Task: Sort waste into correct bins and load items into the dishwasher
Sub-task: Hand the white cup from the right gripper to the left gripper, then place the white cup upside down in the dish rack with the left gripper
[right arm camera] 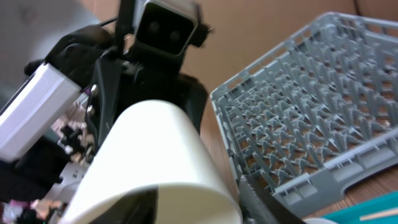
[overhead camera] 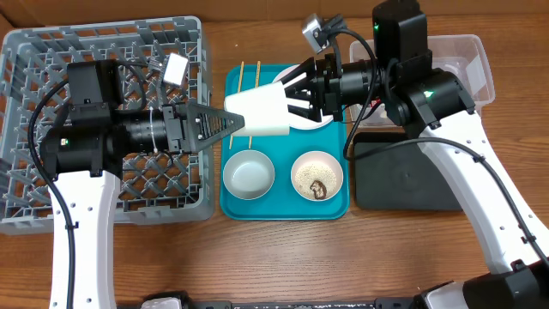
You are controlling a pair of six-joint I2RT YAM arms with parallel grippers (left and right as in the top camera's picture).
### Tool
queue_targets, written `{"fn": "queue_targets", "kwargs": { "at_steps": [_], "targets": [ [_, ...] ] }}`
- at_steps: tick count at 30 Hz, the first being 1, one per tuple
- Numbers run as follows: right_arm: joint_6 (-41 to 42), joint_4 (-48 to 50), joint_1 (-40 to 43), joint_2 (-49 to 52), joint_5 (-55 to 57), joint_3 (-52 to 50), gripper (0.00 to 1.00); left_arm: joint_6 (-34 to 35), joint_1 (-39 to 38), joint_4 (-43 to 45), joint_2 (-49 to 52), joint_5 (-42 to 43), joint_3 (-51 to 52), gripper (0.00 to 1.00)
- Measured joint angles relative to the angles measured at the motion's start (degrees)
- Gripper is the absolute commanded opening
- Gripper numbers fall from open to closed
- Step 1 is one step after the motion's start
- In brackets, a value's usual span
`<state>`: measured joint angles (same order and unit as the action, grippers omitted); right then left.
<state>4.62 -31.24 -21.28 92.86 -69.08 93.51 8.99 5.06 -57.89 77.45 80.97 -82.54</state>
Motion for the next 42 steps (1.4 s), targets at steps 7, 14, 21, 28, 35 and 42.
{"fn": "queue_targets", "kwargs": {
  "at_steps": [7,14,21,28,35,42],
  "targets": [
    [0.6,-7.9,4.5,0.1,4.8,0.0,0.52,0.5,3.9,-6.3,-0.3,-16.8,0.0,0.54],
    [1.2,-20.3,4.3,0.1,16.1,0.0,0.52,6.1,16.4,-19.0,-0.5,-45.2,0.0,0.54],
    [1.2,-22.8,4.1,0.1,22.4,0.0,0.52,10.3,24.3,-22.1,-0.6,-68.4,0.0,0.63],
    [1.1,-22.6,4.0,0.1,23.8,0.0,0.53,14.1,25.5,-20.8,-0.3,-78.5,0.0,0.61],
    [1.1,-22.4,4.0,0.1,24.3,0.0,0.53,14.9,25.5,-14.4,3.1,-79.7,0.0,0.63],
    [1.1,-22.4,4.0,0.1,24.4,0.0,0.53,15.1,25.5,-12.3,7.9,-79.5,0.0,0.57]
  ]
}}
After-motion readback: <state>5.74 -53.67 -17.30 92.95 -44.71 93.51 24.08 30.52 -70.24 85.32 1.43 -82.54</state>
